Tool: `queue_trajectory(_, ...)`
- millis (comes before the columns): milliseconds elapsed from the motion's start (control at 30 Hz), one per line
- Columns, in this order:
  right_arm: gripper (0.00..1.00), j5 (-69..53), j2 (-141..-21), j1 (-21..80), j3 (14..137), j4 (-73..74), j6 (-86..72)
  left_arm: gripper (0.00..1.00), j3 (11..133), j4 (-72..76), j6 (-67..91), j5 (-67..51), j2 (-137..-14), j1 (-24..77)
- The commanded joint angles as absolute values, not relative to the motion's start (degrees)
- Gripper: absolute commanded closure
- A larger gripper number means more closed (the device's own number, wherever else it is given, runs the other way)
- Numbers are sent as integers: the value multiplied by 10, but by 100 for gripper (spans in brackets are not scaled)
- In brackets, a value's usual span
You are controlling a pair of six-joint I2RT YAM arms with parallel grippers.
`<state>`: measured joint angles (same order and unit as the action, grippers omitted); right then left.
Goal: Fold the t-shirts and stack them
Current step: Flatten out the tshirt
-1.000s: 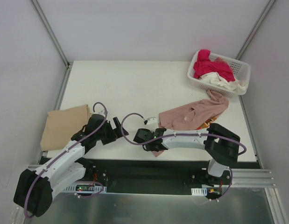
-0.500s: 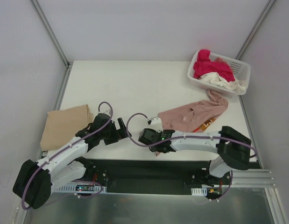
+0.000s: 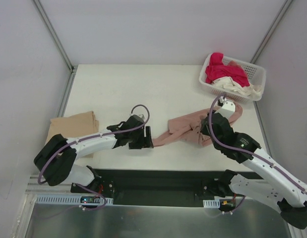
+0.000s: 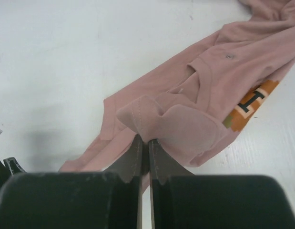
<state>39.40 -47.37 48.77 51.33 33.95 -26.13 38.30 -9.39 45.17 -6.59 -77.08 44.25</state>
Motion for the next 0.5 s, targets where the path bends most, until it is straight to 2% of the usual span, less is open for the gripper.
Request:
queue_trajectory(0, 99, 381, -439, 446, 510, 350, -207, 37, 440, -89, 428, -42, -839, 459)
queue_trajectory(100, 99, 374, -424, 429, 508, 352, -199, 44, 453, -88, 432, -47, -881, 461)
queue_trajectory(133, 99, 374, -419, 424, 505, 352, -196, 50, 456, -89, 432, -47, -896, 462)
queue_trajectory(267, 99, 367, -415, 403, 504, 354, -191, 55, 474, -89, 435, -39, -922, 472)
queue_trajectory(333, 99, 364, -414, 396, 507, 353, -187, 68, 485, -88, 435, -40, -934, 475)
queue_trajectory(367, 99, 364, -415, 393, 508, 353, -187, 91, 490, -89, 432, -41, -938, 478)
queue_trajectory(400, 98, 366, -415, 389, 510, 353, -185, 100, 494, -89, 429, -38, -940, 485)
queue_trajectory(467, 98, 368, -414, 375, 521, 353, -178, 100, 499, -89, 425, -33, -935, 490)
